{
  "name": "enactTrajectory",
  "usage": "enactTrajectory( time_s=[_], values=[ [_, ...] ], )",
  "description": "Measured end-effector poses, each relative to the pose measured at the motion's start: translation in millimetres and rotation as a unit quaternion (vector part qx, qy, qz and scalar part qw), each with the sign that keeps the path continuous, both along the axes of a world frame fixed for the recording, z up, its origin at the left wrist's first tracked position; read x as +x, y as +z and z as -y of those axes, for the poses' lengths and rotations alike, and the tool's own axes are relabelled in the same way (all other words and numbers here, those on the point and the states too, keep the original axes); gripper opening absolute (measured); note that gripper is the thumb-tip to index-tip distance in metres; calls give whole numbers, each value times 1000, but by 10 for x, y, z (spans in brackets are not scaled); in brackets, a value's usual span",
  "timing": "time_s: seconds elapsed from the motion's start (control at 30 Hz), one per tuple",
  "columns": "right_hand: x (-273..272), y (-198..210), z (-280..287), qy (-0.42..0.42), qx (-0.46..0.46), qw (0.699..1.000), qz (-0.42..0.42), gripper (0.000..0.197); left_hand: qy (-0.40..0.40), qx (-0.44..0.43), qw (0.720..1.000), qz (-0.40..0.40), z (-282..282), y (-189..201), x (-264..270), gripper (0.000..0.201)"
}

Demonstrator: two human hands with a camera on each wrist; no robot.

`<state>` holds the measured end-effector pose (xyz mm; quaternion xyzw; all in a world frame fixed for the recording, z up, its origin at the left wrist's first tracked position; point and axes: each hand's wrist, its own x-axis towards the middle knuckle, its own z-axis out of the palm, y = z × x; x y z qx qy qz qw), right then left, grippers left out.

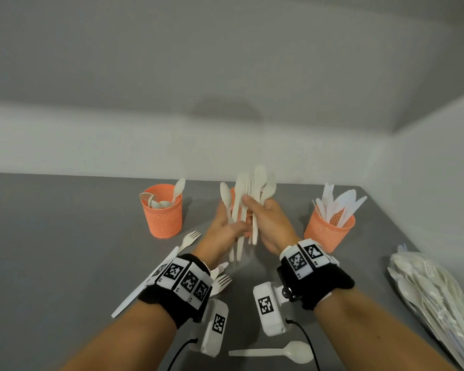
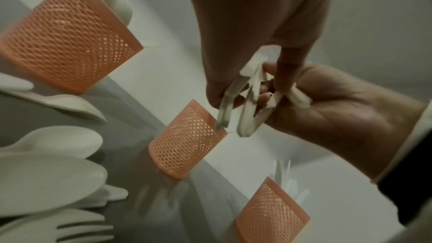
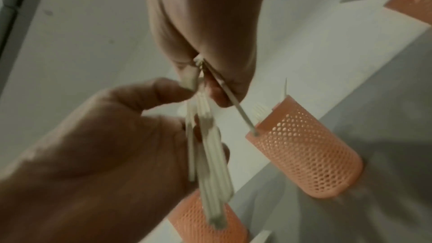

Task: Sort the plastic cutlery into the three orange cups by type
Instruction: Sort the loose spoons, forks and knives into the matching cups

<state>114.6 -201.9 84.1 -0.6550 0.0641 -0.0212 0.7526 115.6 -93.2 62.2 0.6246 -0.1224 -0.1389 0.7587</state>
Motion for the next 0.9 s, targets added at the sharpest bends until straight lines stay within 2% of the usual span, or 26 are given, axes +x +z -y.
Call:
enactTrajectory(
  time_s=[0.1,0.13,0.27,0.37,0.5,0.67,0.8,0.9],
  values=[
    [135,78,76,18,75,997,14,26,28,-39,998,-33,-143,15,68,19],
    [192,108,101,14,106,994,28,26,46,-40,997,-43,-198,-11,103,14],
    [413,188,158,13,230,972,54,19,51,-67,994,-73,-358,-67,179,21],
    [544,231,145,-13,263,963,54,19,54,-95,989,-96,-422,-97,207,20],
    [646,140,122,-3,219,975,28,21,54,-80,989,-109,-490,-114,245,16],
    [570,-111,132,106,163,980,-35,38,58,-35,986,-152,-484,-128,324,13],
    [525,-247,80,118,21,991,-66,34,85,39,982,-164,-369,-166,398,12],
    [525,-275,36,106,-51,992,-49,42,149,25,979,-138,-456,-162,466,16]
  ],
)
